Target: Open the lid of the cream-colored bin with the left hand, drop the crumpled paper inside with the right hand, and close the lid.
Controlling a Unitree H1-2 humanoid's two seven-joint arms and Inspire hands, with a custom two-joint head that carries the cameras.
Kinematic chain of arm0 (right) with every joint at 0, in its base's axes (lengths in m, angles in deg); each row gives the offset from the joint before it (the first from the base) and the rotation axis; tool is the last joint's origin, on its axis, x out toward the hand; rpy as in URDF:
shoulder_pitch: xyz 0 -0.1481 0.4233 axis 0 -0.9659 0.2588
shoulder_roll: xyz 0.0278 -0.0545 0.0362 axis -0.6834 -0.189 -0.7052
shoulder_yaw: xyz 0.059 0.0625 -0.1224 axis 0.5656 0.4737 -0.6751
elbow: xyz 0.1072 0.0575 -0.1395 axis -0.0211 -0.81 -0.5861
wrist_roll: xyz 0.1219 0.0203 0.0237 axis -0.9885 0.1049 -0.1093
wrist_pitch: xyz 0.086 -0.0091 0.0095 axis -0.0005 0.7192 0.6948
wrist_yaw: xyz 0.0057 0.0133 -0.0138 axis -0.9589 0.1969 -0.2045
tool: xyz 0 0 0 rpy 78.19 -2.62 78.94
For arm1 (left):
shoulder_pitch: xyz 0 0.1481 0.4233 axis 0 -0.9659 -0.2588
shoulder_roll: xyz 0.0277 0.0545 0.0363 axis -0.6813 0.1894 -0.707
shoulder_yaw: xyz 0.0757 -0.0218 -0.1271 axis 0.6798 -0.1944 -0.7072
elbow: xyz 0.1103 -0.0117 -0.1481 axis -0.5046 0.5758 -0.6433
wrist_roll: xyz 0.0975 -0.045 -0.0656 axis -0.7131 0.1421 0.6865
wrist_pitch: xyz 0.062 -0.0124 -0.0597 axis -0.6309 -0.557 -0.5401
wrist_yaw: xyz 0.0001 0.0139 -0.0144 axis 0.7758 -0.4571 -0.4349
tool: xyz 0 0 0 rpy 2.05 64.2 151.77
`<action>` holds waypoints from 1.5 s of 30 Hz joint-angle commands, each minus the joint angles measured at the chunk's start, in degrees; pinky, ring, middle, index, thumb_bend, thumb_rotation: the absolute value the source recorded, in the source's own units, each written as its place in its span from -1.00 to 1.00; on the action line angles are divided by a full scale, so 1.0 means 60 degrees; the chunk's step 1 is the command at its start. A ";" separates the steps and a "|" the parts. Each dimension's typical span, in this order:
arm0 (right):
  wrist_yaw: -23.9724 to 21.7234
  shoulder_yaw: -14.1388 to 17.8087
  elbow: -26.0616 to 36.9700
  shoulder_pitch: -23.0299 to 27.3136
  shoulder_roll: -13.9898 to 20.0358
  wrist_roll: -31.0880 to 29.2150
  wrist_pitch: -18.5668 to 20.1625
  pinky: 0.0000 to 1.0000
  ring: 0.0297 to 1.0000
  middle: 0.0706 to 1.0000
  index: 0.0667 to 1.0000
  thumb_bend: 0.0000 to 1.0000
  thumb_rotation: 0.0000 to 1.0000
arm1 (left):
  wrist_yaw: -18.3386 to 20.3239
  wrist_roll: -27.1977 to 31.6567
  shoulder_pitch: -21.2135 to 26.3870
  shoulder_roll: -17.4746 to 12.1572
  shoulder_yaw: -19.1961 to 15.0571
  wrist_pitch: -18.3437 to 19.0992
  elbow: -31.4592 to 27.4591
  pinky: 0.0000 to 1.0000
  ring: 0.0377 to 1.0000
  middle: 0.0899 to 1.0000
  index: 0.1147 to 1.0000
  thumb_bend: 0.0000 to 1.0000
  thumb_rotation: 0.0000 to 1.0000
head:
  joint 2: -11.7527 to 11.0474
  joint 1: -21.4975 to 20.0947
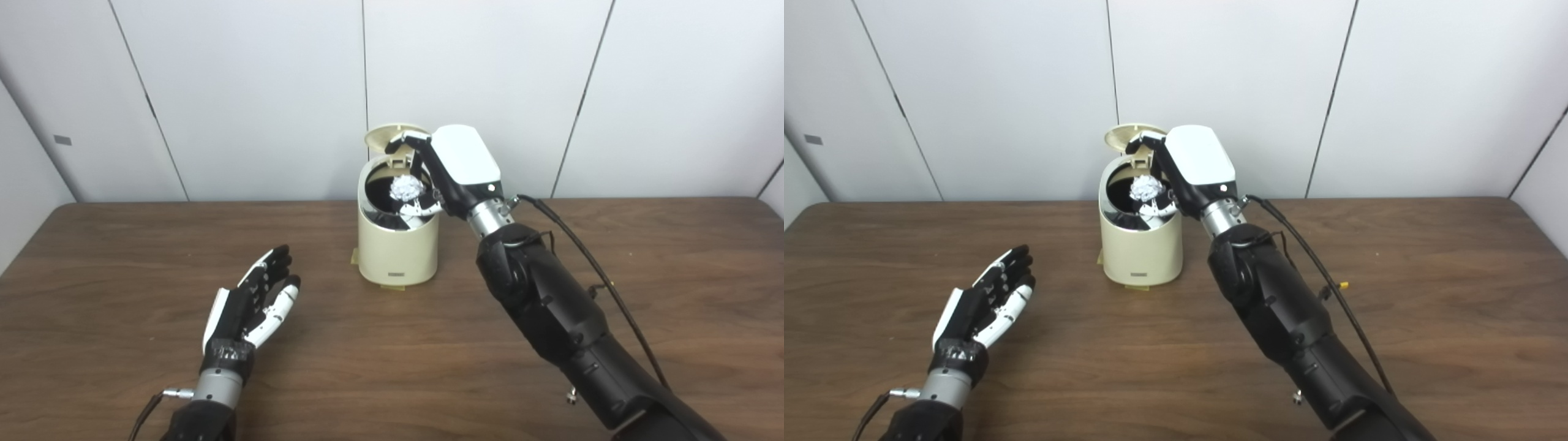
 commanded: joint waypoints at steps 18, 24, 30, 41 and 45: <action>-0.0049 0.0014 0.0089 0.0362 0.0234 0.0173 -0.0051 -0.05 0.24 0.32 0.28 1.00 -0.59 | -0.0072 -0.0028 0.0448 0.0057 0.0010 -0.0448 -0.0029 1.00 0.82 0.80 0.84 -0.31 -0.21 | -0.0024 -0.0022; 0.0034 0.0075 0.0036 0.0380 0.0215 0.0056 -0.0182 -0.05 0.24 0.30 0.27 1.00 -0.60 | -0.0070 0.0002 0.0479 0.0071 -0.0005 -0.0394 -0.0039 1.00 0.82 0.80 0.83 -0.31 -0.22 | 0.0011 -0.0031; 0.0493 0.0498 0.0101 0.0235 0.0069 -0.0885 -0.1138 -0.30 -0.26 -0.11 0.05 0.08 -0.98 | -0.0085 0.0004 0.0498 0.0111 0.0012 -0.0345 -0.0047 1.00 0.81 0.79 0.83 -0.31 -0.25 | 0.0009 -0.0010; 0.0665 0.1111 0.0195 0.0088 -0.0254 -0.1873 -0.1575 -0.33 -0.27 -0.07 -0.06 0.00 -1.00 | -0.0104 -0.0089 0.0538 0.0093 0.0082 -0.0508 0.0148 1.00 0.83 0.82 0.85 -0.30 -0.21 | -0.0018 -0.0017; 0.0668 0.1255 0.0245 0.0028 -0.0289 -0.1993 -0.1556 -0.34 -0.29 -0.09 -0.10 -0.01 -1.00 | -0.0105 -0.0081 0.0574 0.0089 0.0084 -0.0607 0.0269 1.00 0.83 0.82 0.85 -0.29 -0.18 | -0.0060 -0.0003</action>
